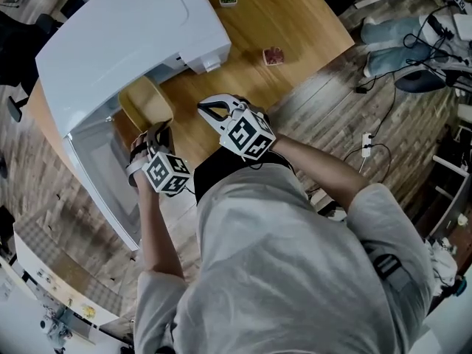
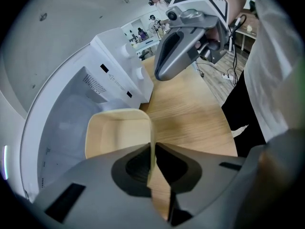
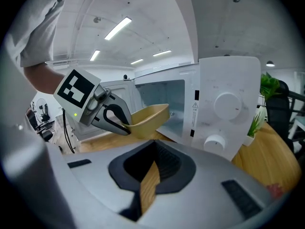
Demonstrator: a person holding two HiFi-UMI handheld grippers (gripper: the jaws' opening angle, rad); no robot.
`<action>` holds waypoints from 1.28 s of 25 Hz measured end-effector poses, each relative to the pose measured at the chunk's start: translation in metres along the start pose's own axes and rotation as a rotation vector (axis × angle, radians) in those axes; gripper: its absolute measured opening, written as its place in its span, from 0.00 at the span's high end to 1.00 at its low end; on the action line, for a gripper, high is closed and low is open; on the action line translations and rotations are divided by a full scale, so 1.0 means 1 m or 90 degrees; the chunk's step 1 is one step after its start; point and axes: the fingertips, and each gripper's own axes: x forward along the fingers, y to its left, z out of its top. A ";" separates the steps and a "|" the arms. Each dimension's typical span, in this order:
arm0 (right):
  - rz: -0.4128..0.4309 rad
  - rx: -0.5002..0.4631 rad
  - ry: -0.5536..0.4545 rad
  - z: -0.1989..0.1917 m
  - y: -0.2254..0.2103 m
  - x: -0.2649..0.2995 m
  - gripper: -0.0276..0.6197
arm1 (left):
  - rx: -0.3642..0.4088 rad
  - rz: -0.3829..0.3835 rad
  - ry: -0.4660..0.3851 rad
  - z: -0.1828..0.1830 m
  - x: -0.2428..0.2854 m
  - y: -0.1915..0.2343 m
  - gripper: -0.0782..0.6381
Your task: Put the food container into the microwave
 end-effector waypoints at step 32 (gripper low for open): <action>-0.018 0.022 0.001 0.011 -0.004 0.020 0.95 | -0.017 0.045 0.000 -0.007 0.020 0.034 0.81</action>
